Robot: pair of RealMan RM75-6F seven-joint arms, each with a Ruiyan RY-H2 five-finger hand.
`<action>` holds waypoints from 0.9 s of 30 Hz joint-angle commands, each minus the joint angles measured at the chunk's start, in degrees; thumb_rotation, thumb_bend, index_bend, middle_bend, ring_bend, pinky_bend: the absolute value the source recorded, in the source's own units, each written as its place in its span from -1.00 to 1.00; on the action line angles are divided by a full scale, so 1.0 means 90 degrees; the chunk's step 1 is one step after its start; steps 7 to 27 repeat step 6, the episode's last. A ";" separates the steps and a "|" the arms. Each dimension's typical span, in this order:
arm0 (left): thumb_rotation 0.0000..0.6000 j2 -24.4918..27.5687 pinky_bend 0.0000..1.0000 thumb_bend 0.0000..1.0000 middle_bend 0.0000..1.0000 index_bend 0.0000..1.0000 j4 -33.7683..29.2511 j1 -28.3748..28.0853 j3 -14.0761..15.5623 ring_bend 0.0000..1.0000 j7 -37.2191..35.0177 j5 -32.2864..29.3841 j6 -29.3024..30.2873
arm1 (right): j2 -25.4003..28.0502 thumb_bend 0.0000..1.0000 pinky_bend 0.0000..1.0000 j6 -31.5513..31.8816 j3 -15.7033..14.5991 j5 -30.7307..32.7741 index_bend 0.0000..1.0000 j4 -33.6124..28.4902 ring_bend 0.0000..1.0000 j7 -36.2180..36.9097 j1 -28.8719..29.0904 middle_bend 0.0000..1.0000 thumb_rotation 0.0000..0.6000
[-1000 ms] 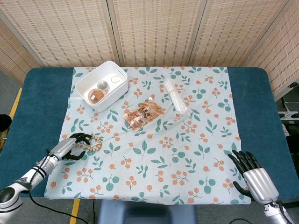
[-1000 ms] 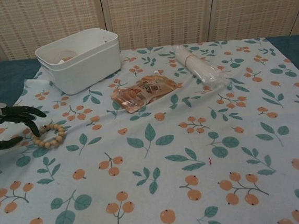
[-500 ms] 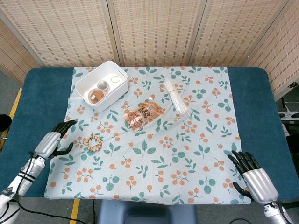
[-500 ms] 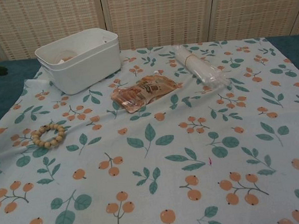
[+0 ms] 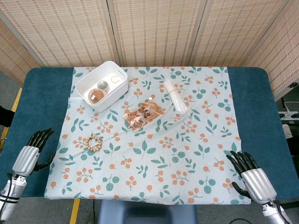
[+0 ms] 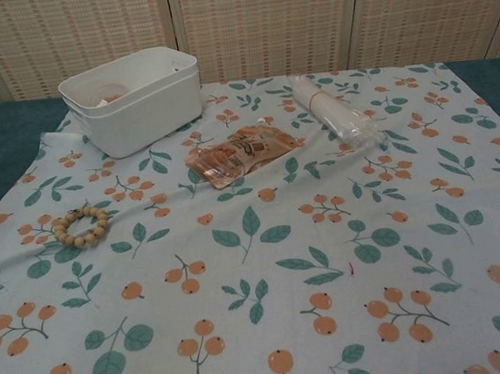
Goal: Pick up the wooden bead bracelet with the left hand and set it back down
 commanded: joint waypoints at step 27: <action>1.00 0.0230 -1.00 0.02 -0.95 -1.00 0.0083 -0.0125 0.0200 -1.00 -0.0475 -0.0144 0.0378 | -0.0040 -0.52 -1.00 -0.0052 0.0013 0.0053 -1.00 0.0018 -1.00 -0.0071 0.0012 -1.00 1.00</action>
